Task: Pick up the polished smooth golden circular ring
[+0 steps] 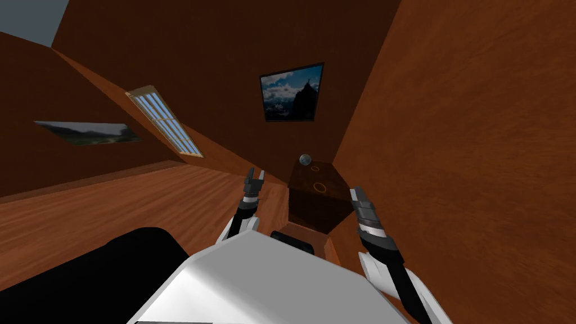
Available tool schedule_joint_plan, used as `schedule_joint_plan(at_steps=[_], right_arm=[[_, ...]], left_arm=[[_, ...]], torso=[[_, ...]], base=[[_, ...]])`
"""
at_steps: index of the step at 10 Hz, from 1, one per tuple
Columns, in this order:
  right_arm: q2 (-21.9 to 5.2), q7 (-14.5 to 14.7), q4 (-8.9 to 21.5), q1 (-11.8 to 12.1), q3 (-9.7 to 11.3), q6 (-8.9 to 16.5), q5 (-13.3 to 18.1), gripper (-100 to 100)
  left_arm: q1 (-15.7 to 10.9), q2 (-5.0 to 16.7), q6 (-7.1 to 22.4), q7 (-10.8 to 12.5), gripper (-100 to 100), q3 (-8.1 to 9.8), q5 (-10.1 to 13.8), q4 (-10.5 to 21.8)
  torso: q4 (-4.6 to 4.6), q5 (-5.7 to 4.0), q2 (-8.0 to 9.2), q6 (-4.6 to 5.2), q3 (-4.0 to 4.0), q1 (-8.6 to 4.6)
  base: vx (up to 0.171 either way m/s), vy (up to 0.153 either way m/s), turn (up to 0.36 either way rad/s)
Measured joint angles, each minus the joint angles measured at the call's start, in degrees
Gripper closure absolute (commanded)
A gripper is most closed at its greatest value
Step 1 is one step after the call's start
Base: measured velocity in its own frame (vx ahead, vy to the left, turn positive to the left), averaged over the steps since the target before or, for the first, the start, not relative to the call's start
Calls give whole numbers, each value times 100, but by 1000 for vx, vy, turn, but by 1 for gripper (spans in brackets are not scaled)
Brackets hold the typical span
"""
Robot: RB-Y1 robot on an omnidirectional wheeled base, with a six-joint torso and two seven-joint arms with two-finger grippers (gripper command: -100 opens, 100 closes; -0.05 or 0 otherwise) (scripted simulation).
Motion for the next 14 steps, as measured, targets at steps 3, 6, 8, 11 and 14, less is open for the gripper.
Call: schedule_joint_plan(at_steps=[3, 6, 8, 11, 14], right_arm=[[-531, 403, 469, -80, -127, -166, 449, -100], [-999, 666, 824, -83, -218, -310, 821, -100], [-1310, 803, 1033, -92, -268, -377, 1049, -100], [-1737, 1039, 1356, -39, -330, -501, 1462, -100], [-2200, 1195, 1745, -36, -406, -647, 1828, -100]], left_arm=[[-1, 0, 0, 0, 0, -1, 0, 0], [0, 0, 0, 0, 0, 0, 0, 0], [1, 0, 0, 0, 0, 0, 0, 0], [1, 0, 0, 0, 0, 0, 0, 0], [2, 1, 0, 0, 0, 1, 0, -1]], torso=[[-2, 4, -8, -4, -5, 16], [-7, 1, -32, -4, -19, 5], [-8, 1, -36, -2, -21, -1], [-10, 2, -46, -2, -27, 7], [-12, -1, -54, 1, -32, -14]], base=[[-78, 143, 221], [-12, 118, 150], [-4, 108, 98], [27, 123, 137], [54, 96, 90]])
